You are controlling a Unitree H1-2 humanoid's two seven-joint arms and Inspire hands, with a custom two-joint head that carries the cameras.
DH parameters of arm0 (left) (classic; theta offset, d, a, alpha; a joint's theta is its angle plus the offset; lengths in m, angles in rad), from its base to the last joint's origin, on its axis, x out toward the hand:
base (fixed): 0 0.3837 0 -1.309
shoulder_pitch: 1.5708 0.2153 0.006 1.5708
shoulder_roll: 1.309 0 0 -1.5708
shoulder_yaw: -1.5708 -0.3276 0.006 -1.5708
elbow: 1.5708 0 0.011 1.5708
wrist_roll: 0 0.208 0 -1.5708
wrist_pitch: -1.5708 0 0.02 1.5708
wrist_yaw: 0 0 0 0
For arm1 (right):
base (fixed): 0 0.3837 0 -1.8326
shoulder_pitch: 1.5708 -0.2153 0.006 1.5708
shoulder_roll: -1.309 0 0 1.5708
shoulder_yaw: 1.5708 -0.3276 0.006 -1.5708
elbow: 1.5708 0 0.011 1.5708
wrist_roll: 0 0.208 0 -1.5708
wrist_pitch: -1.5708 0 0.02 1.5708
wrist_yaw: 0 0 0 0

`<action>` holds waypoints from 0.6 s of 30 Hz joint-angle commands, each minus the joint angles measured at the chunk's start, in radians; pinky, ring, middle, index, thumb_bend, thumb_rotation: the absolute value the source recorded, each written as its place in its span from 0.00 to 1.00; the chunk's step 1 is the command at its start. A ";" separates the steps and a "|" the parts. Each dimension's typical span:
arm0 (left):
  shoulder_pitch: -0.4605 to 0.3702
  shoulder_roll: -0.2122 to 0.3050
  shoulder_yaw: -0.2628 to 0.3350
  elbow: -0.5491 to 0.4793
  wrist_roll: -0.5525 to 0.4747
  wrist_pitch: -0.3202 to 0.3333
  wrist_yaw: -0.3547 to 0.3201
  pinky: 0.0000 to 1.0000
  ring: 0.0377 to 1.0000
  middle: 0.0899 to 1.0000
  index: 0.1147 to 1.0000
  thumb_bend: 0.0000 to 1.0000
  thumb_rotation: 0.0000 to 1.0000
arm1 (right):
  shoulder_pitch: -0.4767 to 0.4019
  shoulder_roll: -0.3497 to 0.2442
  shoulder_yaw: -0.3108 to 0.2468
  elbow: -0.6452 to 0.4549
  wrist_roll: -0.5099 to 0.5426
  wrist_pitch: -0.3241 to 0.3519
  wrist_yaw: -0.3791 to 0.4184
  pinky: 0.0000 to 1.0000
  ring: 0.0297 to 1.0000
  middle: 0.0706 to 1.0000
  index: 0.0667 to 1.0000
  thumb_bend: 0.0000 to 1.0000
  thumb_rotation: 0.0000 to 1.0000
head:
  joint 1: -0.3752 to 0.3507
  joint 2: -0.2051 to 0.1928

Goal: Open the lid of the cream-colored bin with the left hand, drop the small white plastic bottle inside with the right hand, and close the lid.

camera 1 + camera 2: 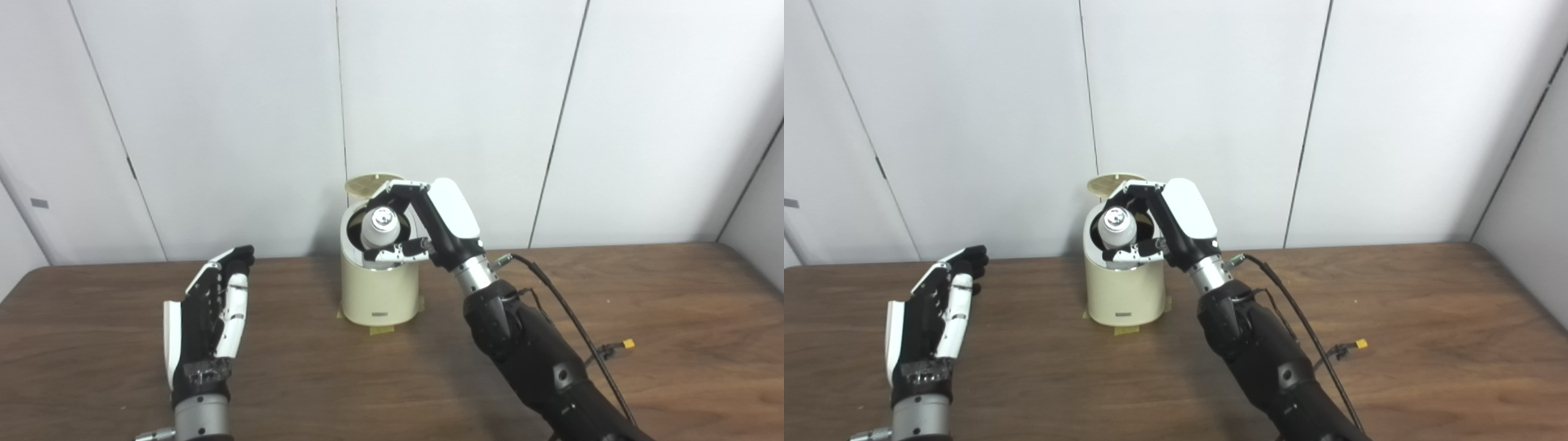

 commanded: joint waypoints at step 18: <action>-0.038 0.000 -0.003 -0.030 0.004 -0.040 0.011 0.75 0.77 0.73 0.73 0.31 0.76 | -0.016 0.003 -0.041 -0.075 0.002 0.064 0.051 0.55 0.61 0.63 0.65 0.99 0.12 | -0.001 0.003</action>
